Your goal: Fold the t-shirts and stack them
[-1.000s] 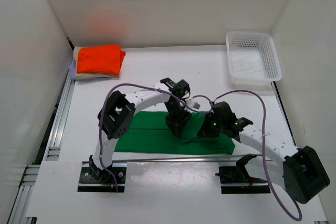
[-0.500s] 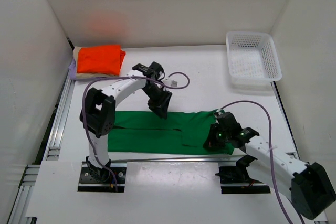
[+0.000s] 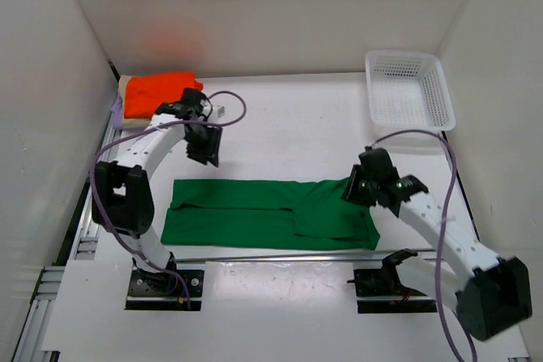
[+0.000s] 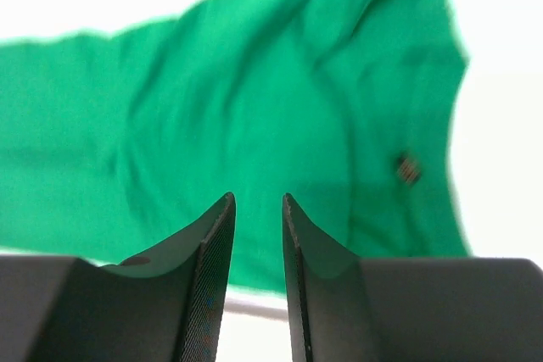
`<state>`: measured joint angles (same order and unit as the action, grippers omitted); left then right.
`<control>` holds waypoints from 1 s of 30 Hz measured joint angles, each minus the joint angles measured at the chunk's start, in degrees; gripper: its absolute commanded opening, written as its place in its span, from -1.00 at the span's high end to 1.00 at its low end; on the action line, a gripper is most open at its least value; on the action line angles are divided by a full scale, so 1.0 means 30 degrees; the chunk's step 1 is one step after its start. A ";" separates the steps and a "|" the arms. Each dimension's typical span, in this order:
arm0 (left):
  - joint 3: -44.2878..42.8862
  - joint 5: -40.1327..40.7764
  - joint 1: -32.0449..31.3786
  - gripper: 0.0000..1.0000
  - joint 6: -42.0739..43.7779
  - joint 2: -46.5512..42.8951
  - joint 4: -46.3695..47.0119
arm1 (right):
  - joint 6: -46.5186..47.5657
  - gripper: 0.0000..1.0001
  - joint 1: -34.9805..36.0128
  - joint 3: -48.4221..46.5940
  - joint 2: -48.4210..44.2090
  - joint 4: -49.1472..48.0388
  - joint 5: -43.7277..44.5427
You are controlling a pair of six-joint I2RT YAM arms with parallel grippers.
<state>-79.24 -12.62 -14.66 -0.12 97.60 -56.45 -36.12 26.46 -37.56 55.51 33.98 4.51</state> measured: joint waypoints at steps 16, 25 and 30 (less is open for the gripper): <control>0.4306 0.4699 0.6477 -0.31 0.0036 -0.0342 0.4364 | 0.2098 0.15 -0.4080 -0.1923 0.8080 -0.3679 -0.0736; 0.4357 0.2688 0.6856 -0.31 0.0036 0.0488 0.4750 | 0.2441 0.29 -0.4364 -0.2718 1.0491 -0.4466 -0.0991; 0.4736 0.1858 0.6856 0.37 0.0007 0.0517 0.4852 | 0.2703 0.78 -0.4444 -0.3126 1.0921 -0.4524 -0.0969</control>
<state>-65.04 -7.05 5.91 -0.10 99.15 -41.89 -28.01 13.13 -46.94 88.27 20.40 1.61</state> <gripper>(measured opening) 0.476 0.199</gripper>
